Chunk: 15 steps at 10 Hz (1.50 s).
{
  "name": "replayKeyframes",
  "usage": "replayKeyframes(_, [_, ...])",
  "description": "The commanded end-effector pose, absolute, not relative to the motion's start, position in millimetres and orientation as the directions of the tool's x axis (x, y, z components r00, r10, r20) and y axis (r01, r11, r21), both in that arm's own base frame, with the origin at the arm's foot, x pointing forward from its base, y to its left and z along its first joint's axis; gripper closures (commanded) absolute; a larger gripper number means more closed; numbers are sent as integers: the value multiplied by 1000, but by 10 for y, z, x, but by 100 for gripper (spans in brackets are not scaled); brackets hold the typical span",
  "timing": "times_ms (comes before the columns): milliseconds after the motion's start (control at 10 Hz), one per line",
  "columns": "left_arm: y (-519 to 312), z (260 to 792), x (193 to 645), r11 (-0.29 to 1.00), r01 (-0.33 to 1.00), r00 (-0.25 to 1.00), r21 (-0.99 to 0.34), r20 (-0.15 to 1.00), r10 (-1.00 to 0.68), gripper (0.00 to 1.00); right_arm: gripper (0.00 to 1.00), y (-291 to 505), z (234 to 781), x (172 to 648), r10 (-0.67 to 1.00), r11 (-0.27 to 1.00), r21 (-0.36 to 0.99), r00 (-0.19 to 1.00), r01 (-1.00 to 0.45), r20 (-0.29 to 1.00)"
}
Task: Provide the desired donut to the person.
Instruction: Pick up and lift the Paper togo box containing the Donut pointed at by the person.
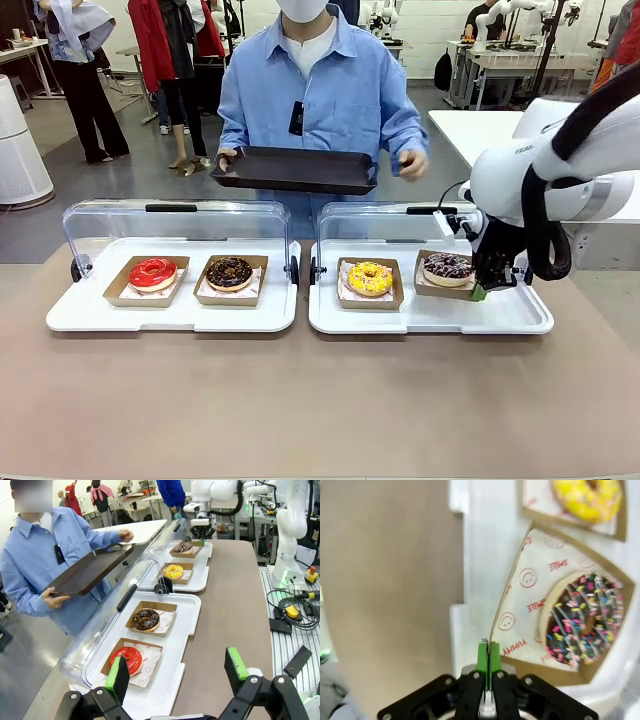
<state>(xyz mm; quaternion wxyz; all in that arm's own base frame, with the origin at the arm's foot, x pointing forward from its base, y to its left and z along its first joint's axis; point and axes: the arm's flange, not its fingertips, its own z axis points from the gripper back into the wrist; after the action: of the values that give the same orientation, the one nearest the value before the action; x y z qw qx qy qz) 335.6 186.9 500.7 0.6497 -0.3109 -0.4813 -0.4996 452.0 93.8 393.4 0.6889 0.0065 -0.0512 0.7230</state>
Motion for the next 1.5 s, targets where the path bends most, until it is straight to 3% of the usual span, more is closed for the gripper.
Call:
replayKeyframes(0, [1880,5018,3345,308,948,25,86,941,-339,0,100,1068,4345,4033,999,26,-47,25,-999,27])
replayKeyframes(300, [1880,5018,3345,308,948,25,86,941,-339,0,100,1218,4916,3294,1000,1,67,-1,-998,-19])
replayKeyframes(500, [1880,5018,3345,308,948,25,86,941,-339,0,100,1244,5297,3118,999,-35,39,-36,-999,-27])
replayKeyframes(1000, [1880,5018,3345,308,948,25,86,941,-339,0,100,1349,6136,3423,990,-140,33,-141,-990,-7])
replayKeyframes(1200, [1880,5018,3345,308,948,25,86,941,-339,0,100,1316,6078,3634,975,-222,-55,-223,-974,19])
replayKeyframes(1300, [1880,5018,3345,308,948,25,86,941,-339,0,100,1364,6143,3414,992,-123,13,-123,-992,-2])
replayKeyframes(1400, [1880,5018,3345,308,948,25,86,941,-339,0,100,1364,6143,3414,992,-123,13,-123,-992,-2])
